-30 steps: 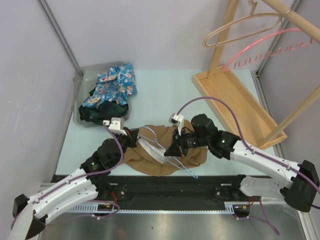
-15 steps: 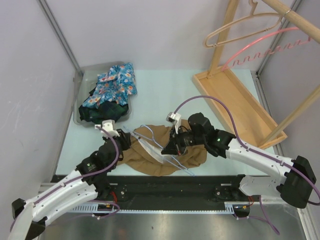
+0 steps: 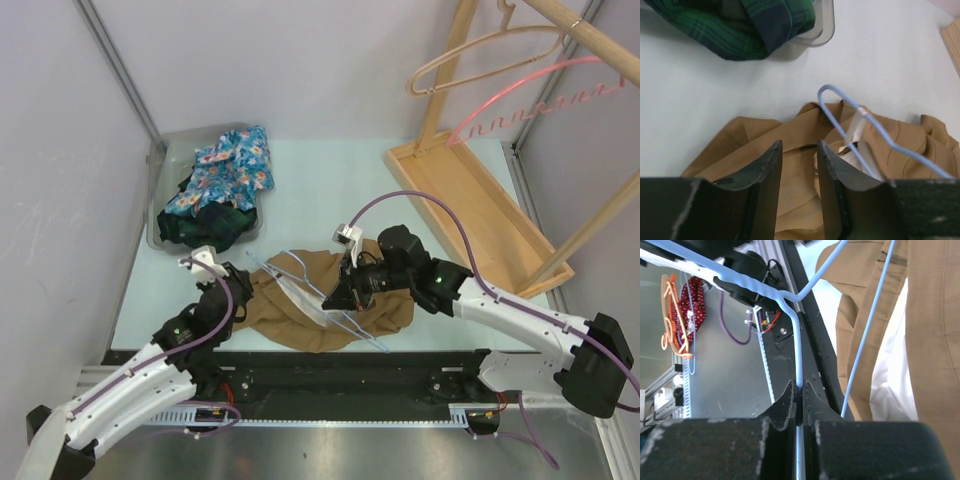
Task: Place the skirt on the hanger
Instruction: Place skirt on hanger
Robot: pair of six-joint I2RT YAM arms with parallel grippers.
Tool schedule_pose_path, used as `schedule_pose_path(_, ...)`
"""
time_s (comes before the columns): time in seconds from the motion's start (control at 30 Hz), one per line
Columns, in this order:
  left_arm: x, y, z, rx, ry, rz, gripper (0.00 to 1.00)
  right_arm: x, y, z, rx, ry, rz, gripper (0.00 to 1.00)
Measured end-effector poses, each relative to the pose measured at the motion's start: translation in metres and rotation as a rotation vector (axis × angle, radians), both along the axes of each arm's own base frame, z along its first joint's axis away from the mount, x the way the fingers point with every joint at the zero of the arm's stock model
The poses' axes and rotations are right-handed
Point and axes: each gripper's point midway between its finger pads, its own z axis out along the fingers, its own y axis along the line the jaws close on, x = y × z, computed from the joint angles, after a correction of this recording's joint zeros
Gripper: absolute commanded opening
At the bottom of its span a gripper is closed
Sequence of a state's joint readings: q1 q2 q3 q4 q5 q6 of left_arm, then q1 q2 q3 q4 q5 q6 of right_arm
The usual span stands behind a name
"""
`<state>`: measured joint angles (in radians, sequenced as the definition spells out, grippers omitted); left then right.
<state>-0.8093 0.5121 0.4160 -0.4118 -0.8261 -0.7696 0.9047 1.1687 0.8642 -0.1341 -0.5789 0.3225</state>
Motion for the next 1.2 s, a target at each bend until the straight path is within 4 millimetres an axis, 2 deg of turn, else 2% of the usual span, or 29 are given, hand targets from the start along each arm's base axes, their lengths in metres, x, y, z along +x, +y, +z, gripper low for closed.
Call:
schedule_pose_path(0.13,0.0,-0.002,-0.028,-0.066,0.017,-0.026,0.41,-0.005,-0.002,0.007,0.02,0.005,0.015,0.0)
schedule_pose_path(0.23,0.003,-0.005,-0.034,-0.138,-0.005,-0.042,0.43,-0.008,-0.003,0.011,0.031,0.009,0.024,0.0)
schedule_pose_path(0.37,0.01,-0.008,-0.032,-0.23,-0.052,-0.065,0.5,-0.01,-0.003,0.012,0.032,0.013,0.03,0.0)
schedule_pose_path(0.6,0.018,-0.015,-0.02,-0.328,-0.11,-0.112,0.5,-0.01,-0.003,0.012,0.032,0.013,0.031,0.0)
schedule_pose_path(0.87,0.021,-0.019,-0.011,-0.353,-0.141,-0.136,0.51,-0.011,-0.003,0.012,0.033,0.014,0.035,0.0)
schedule_pose_path(1.2,0.029,-0.032,-0.013,-0.323,-0.13,-0.207,0.49,-0.016,-0.003,0.013,0.037,0.023,0.058,0.0)
